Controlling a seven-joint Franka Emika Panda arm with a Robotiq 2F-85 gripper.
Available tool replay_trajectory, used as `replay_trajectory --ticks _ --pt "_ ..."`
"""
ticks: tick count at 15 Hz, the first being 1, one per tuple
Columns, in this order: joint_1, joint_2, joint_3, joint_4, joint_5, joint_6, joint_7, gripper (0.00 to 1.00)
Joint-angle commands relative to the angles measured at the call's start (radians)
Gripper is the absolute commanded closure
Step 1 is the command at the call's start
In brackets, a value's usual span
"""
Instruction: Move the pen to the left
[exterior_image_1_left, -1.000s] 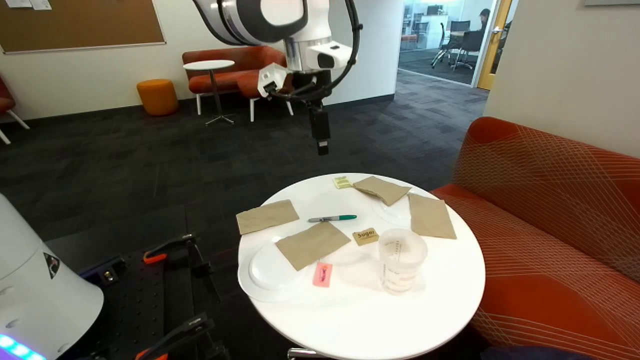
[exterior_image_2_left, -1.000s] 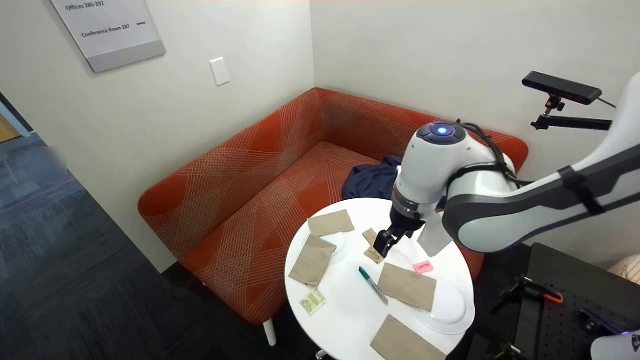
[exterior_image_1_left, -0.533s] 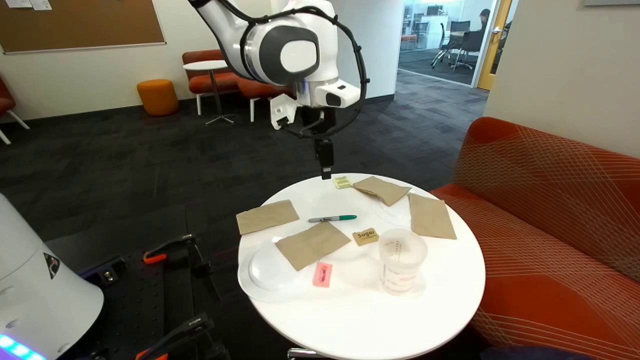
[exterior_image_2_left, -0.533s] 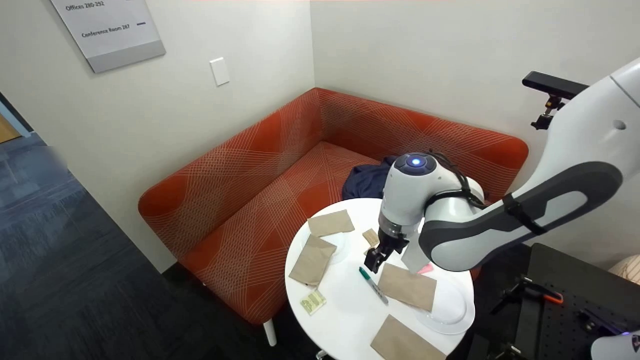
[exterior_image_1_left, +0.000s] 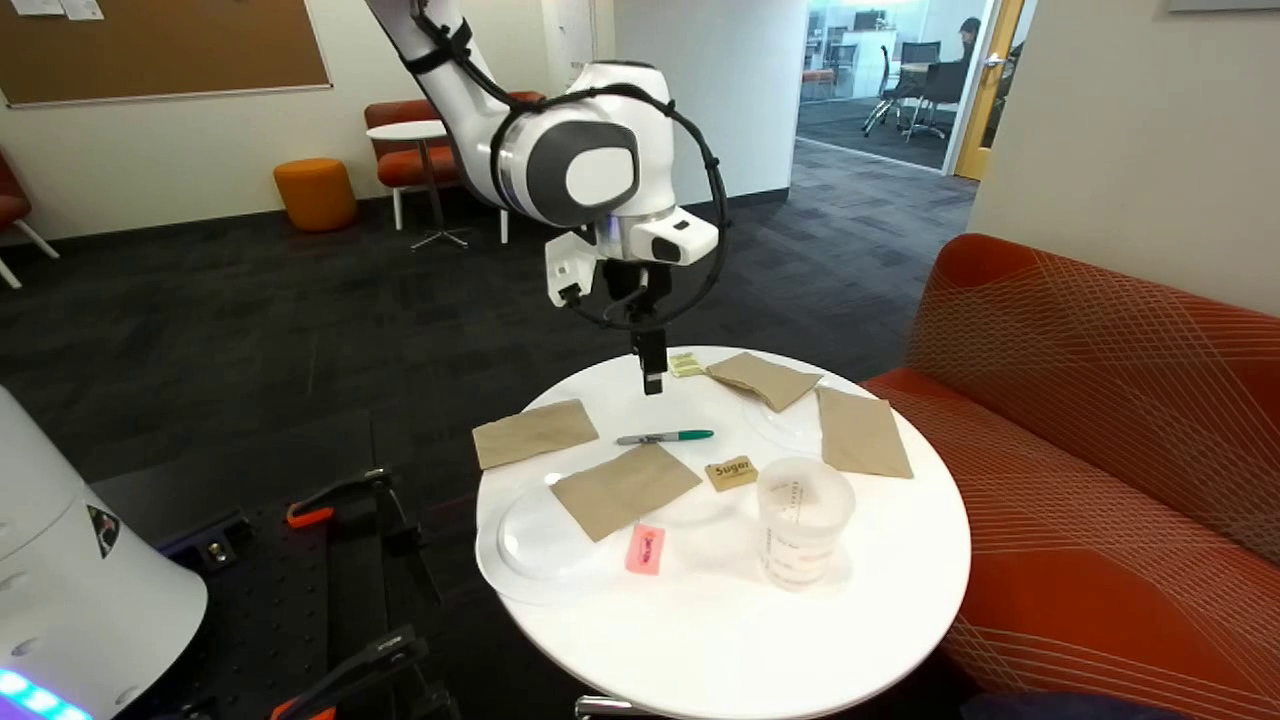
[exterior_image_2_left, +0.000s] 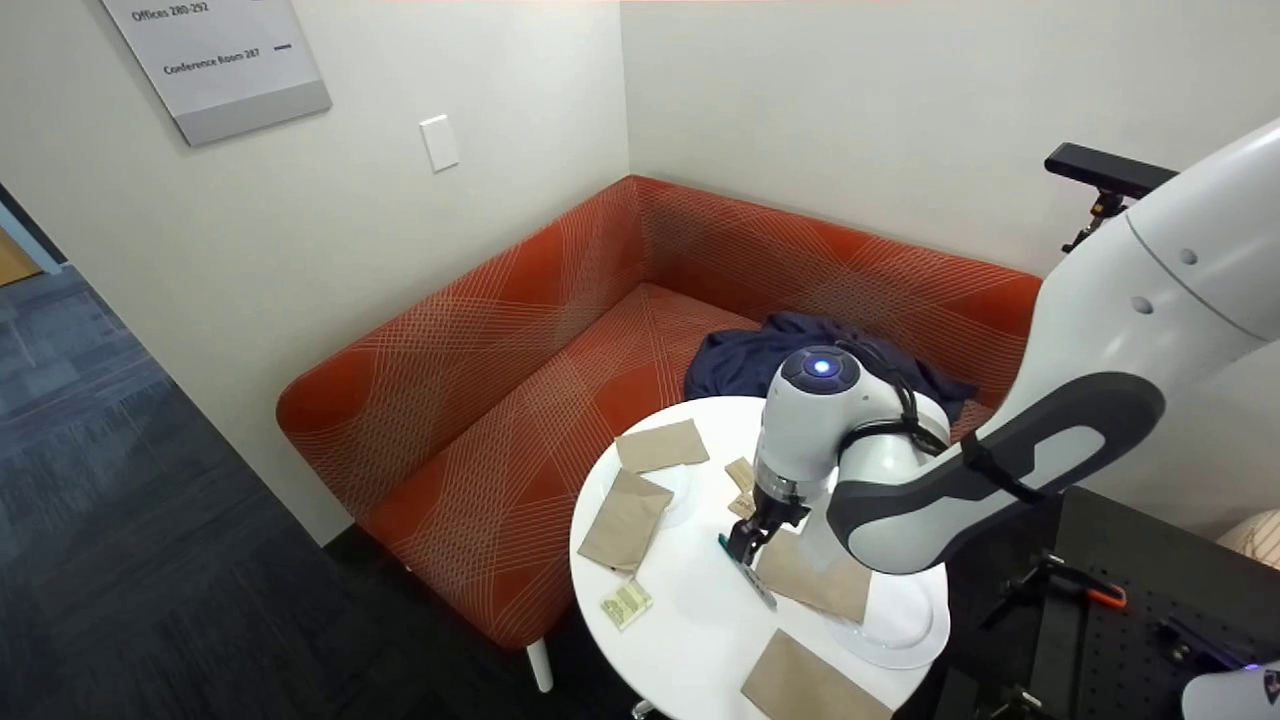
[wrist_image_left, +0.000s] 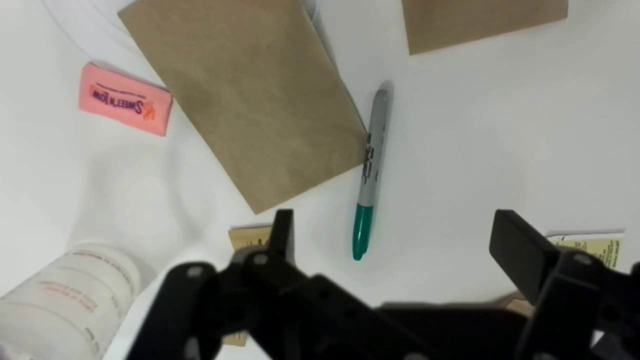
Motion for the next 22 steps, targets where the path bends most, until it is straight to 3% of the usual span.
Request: replay_trajectory --ticks 1,7,9,10,15,22 --pt "0.032 0.056 -0.031 0.035 0.027 0.039 -0.002 0.00" --pt "0.057 0.139 -0.066 0.104 0.030 0.063 -0.004 0.00" --pt "0.065 0.155 -0.074 0.135 0.030 0.021 -0.009 0.00" --pt "0.061 0.131 -0.071 0.094 0.036 0.044 -0.020 0.00" --pt "0.083 0.148 -0.097 0.118 0.027 0.035 0.008 0.00" --pt "0.052 0.195 -0.066 0.172 0.050 0.025 -0.046 0.00"
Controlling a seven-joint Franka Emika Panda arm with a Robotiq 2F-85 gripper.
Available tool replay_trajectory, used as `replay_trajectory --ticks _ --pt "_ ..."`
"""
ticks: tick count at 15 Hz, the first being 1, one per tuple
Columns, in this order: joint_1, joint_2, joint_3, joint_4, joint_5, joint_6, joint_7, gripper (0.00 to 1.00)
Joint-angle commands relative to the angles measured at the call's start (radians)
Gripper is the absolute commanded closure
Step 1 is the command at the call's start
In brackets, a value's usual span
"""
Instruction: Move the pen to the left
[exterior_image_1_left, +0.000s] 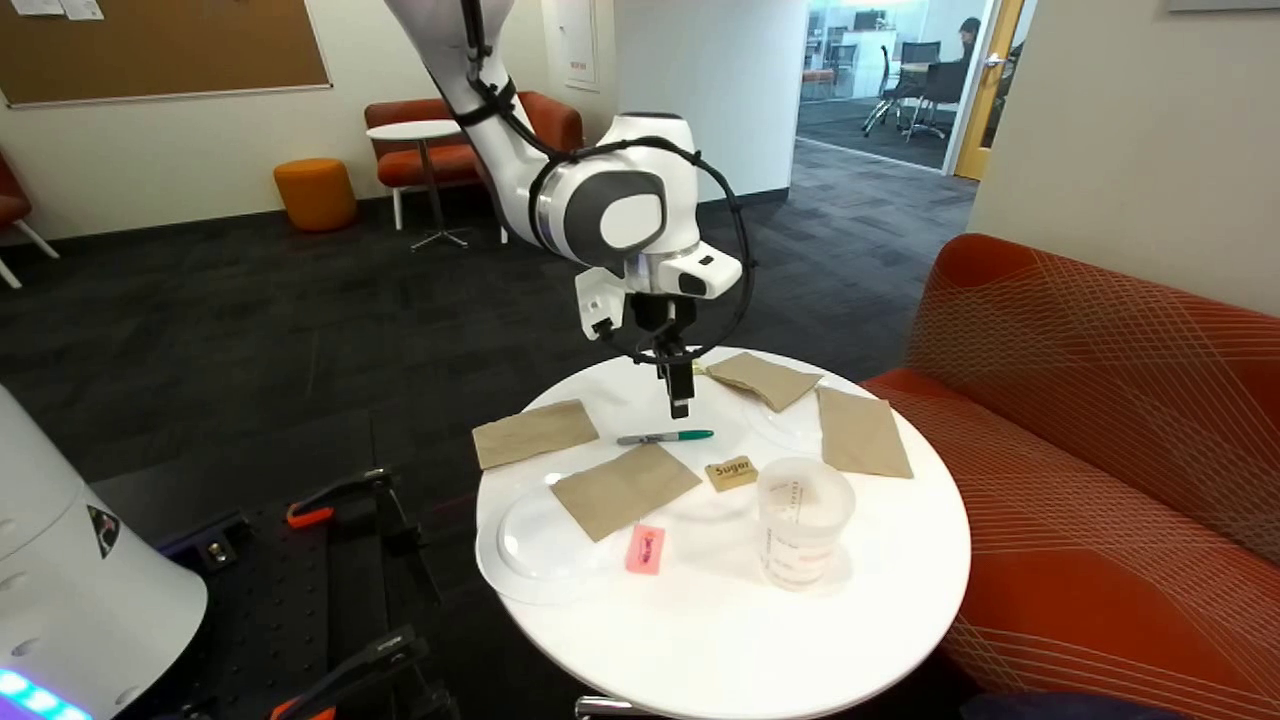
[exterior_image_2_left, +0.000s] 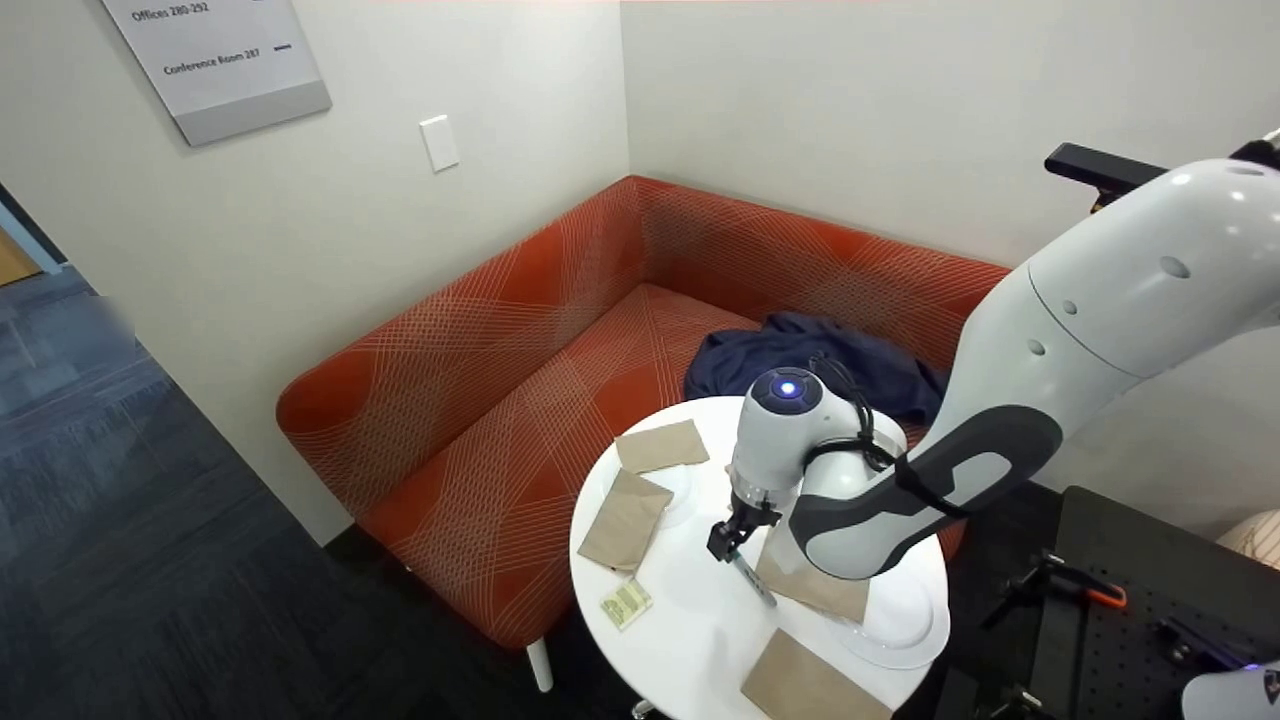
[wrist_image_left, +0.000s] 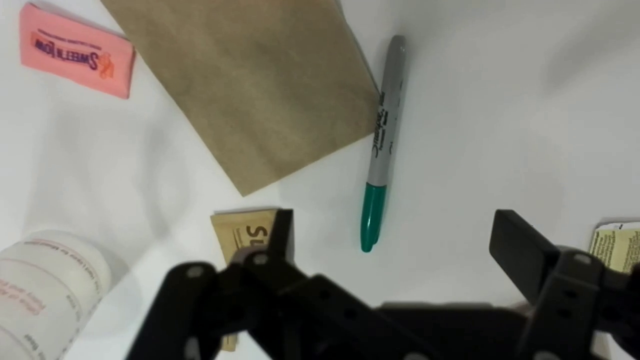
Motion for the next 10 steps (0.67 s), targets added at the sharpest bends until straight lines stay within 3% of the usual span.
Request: replay_trajectory --ticks 1,10 --pt "-0.005 0.042 0.007 0.056 0.042 -0.024 -0.044 0.00" --pt "-0.040 0.162 0.040 0.179 0.123 -0.034 -0.122 0.00"
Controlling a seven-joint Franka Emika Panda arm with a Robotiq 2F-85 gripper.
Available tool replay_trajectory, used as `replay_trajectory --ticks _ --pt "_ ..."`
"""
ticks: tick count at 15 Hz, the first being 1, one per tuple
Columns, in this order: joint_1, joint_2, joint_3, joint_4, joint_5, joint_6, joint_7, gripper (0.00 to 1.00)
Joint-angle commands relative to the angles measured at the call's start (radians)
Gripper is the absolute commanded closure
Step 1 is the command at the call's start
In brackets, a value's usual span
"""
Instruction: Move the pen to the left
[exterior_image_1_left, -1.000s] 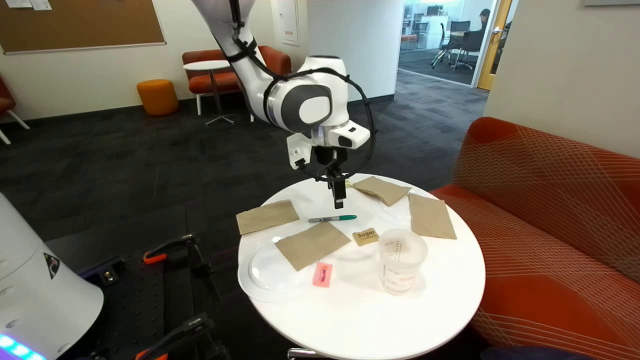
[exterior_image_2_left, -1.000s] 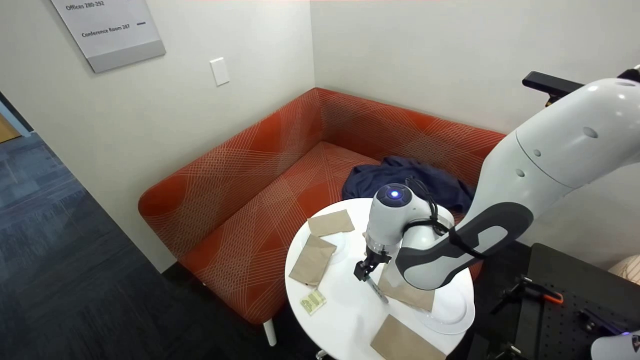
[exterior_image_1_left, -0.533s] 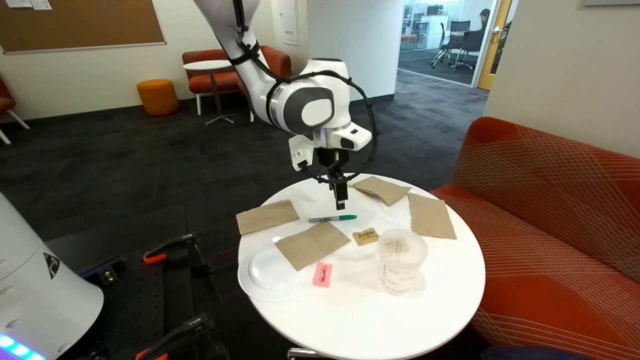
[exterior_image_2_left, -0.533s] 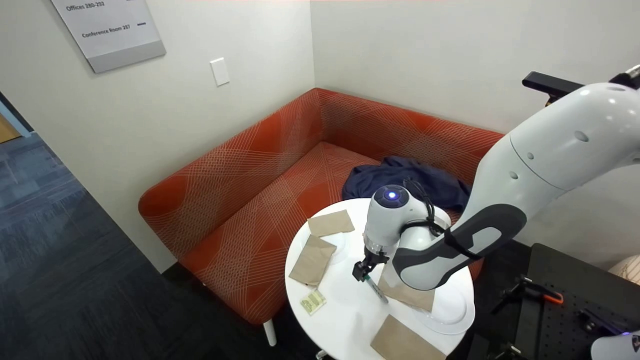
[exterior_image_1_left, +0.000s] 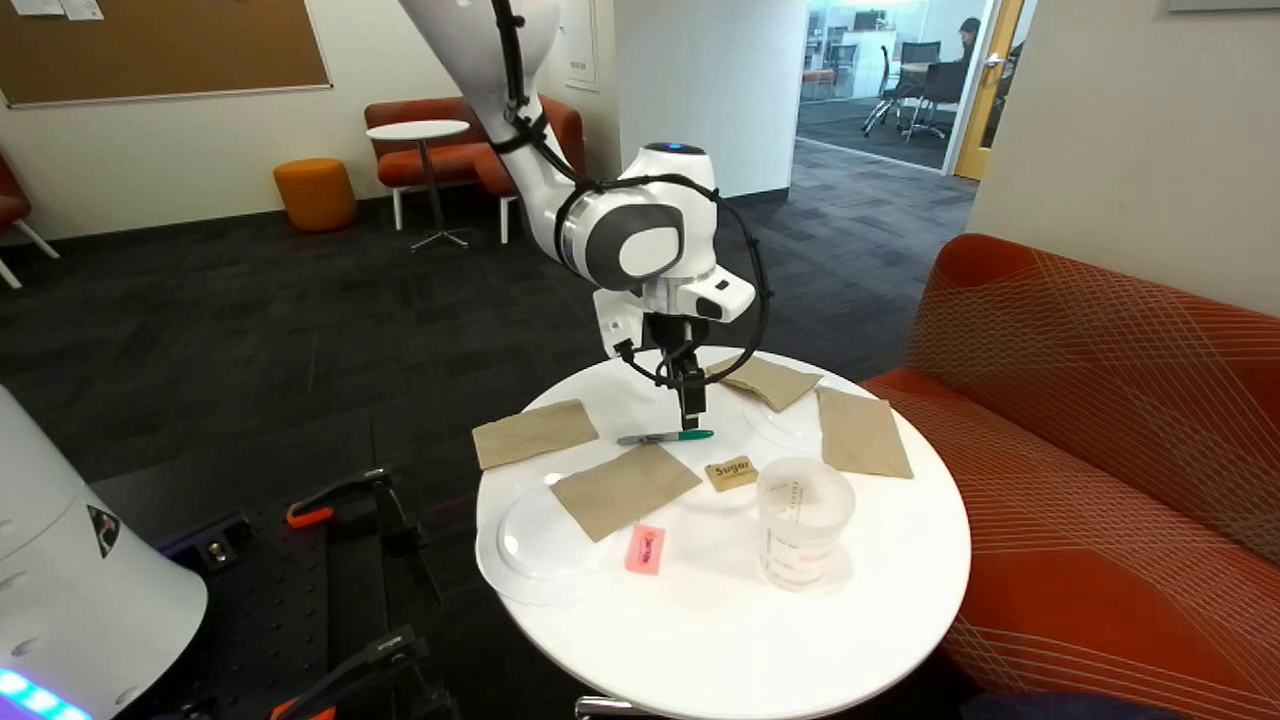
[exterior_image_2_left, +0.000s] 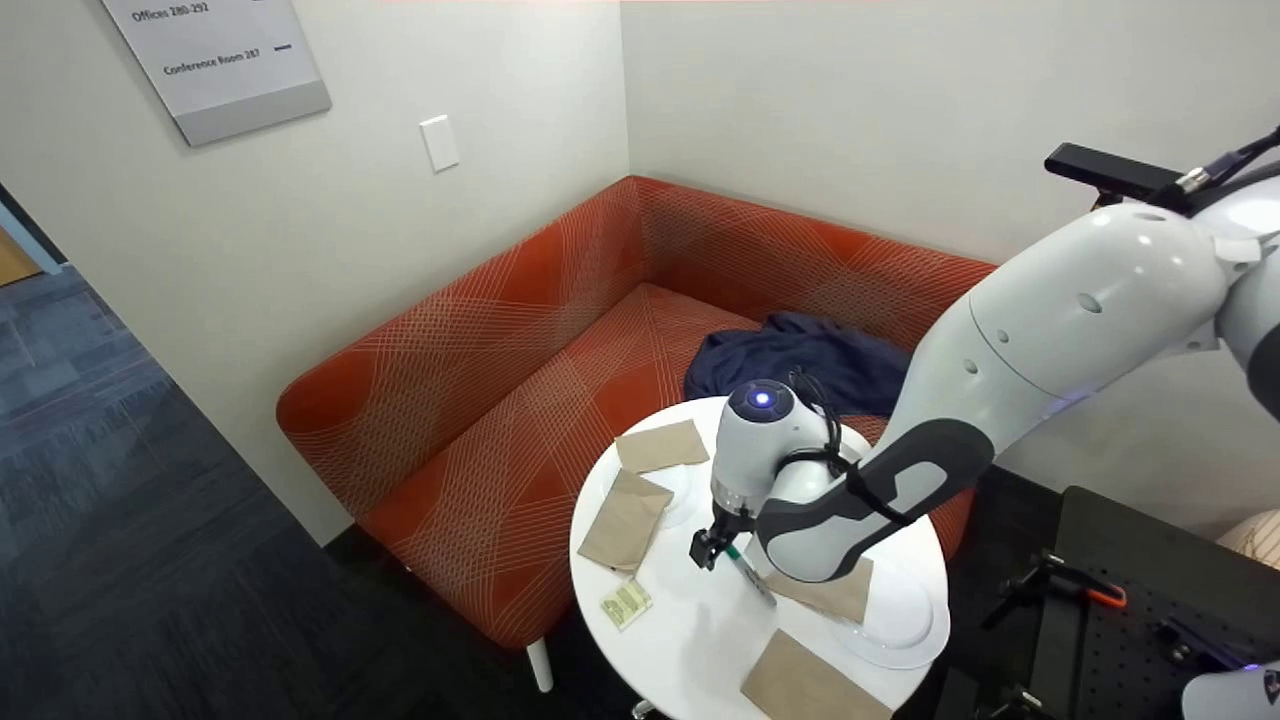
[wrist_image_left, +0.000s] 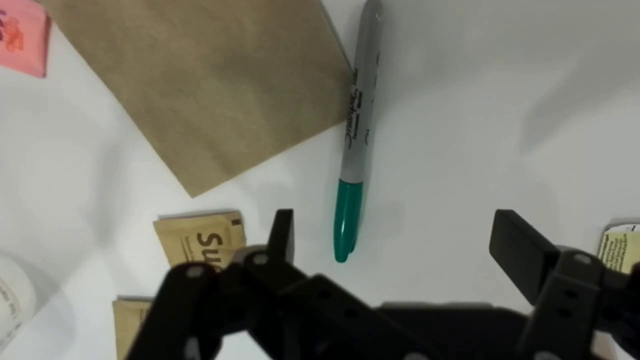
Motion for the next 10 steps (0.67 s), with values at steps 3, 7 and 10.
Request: replay_trajectory --ticks 3,7,10 --pt "-0.022 0.054 0.014 0.076 0.041 -0.049 -0.038 0.00" --pt "-0.021 0.062 0.013 0.077 0.044 -0.062 -0.036 0.25" --pt "-0.021 0.061 0.012 0.072 0.043 -0.069 -0.035 0.41"
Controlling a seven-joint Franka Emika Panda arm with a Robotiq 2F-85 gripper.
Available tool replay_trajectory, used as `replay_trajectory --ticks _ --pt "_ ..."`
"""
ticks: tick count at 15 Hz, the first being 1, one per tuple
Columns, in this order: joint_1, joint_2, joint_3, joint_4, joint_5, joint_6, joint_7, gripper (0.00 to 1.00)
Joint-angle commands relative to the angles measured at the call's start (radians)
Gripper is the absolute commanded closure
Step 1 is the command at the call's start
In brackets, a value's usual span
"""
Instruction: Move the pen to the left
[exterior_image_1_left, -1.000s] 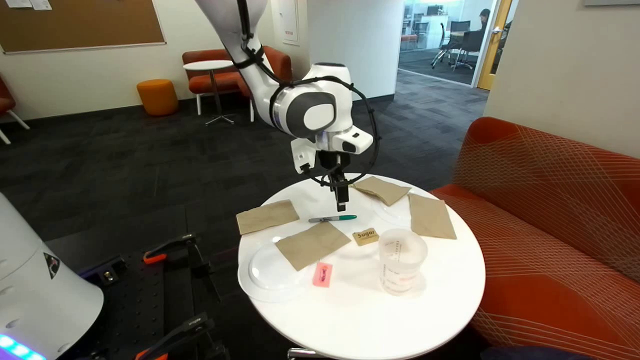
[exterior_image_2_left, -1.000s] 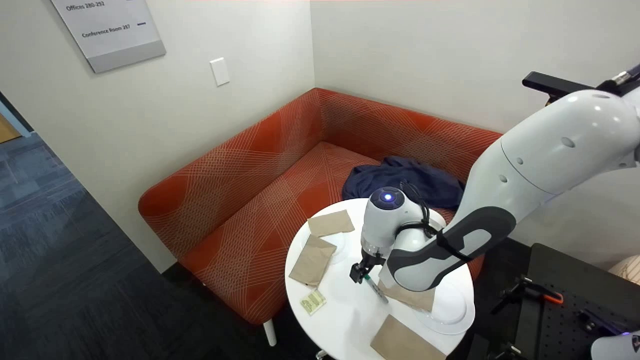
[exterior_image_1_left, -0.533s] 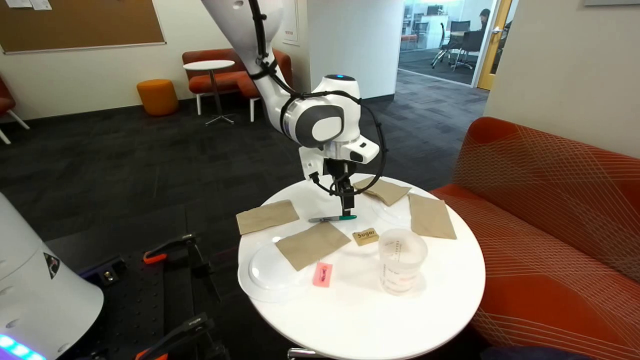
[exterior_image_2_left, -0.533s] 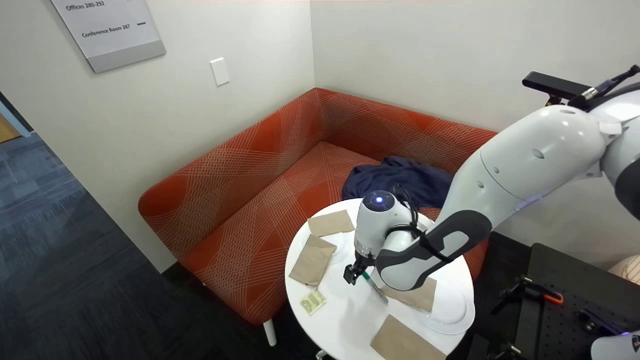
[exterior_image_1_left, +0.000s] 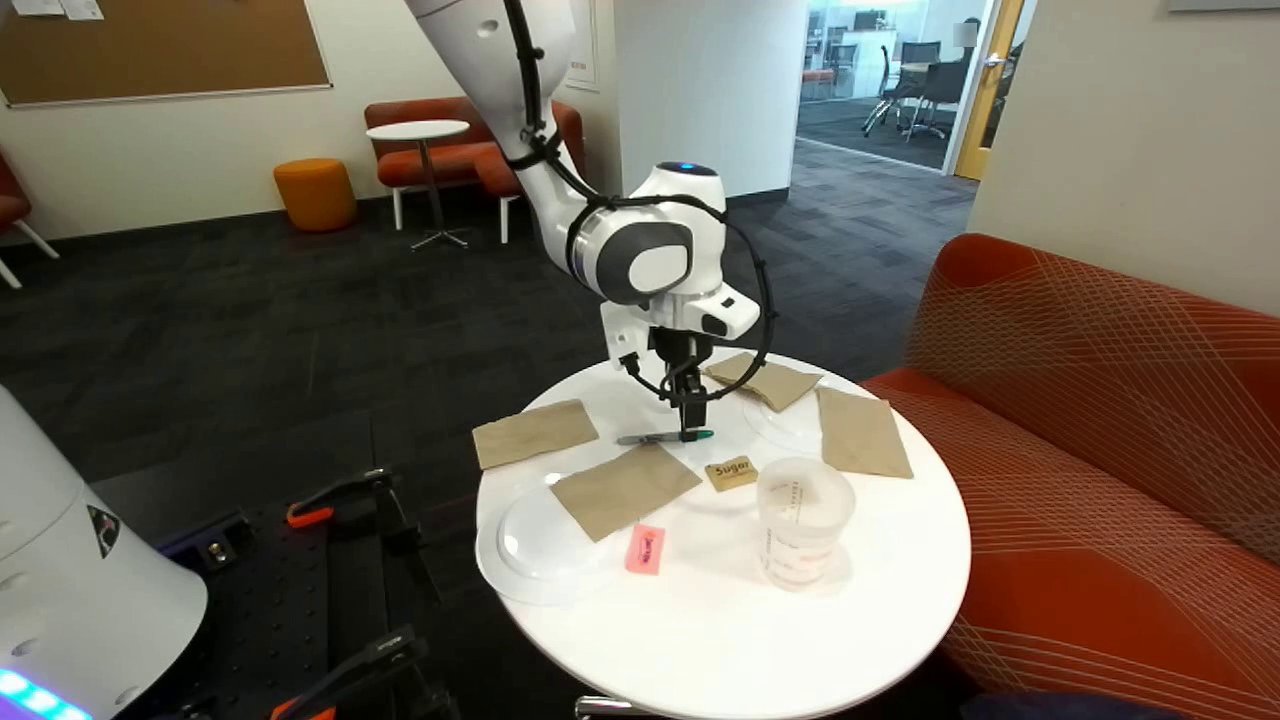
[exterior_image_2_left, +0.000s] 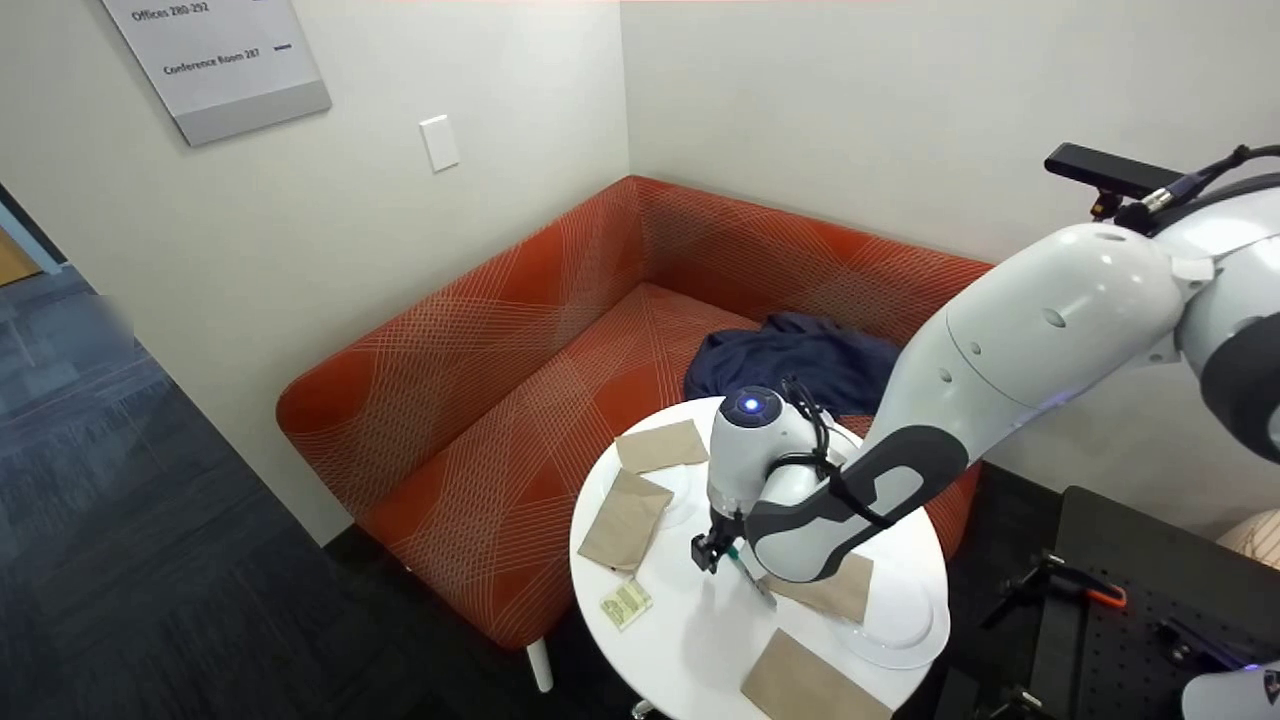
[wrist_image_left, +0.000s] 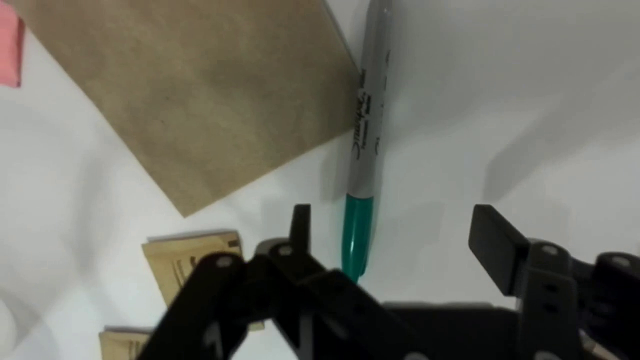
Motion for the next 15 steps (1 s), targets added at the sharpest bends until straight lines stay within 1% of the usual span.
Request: replay_trajectory --ticks 1,3,6,8,9,10,15 --pt "-0.014 0.002 0.011 0.018 0.026 -0.041 -0.036 0.51" --pt "-0.016 0.003 0.013 0.018 0.027 -0.045 -0.037 0.64" --pt "-0.019 0.005 0.015 0.019 0.028 -0.051 -0.040 0.88" --pt "-0.020 0.006 0.015 0.019 0.028 -0.055 -0.041 1.00" --pt "-0.019 0.005 0.014 0.018 0.027 -0.055 -0.040 1.00" --pt "-0.017 0.004 0.013 0.016 0.026 -0.055 -0.039 0.97" --pt "0.002 -0.028 0.003 -0.003 0.009 -0.049 -0.038 0.97"
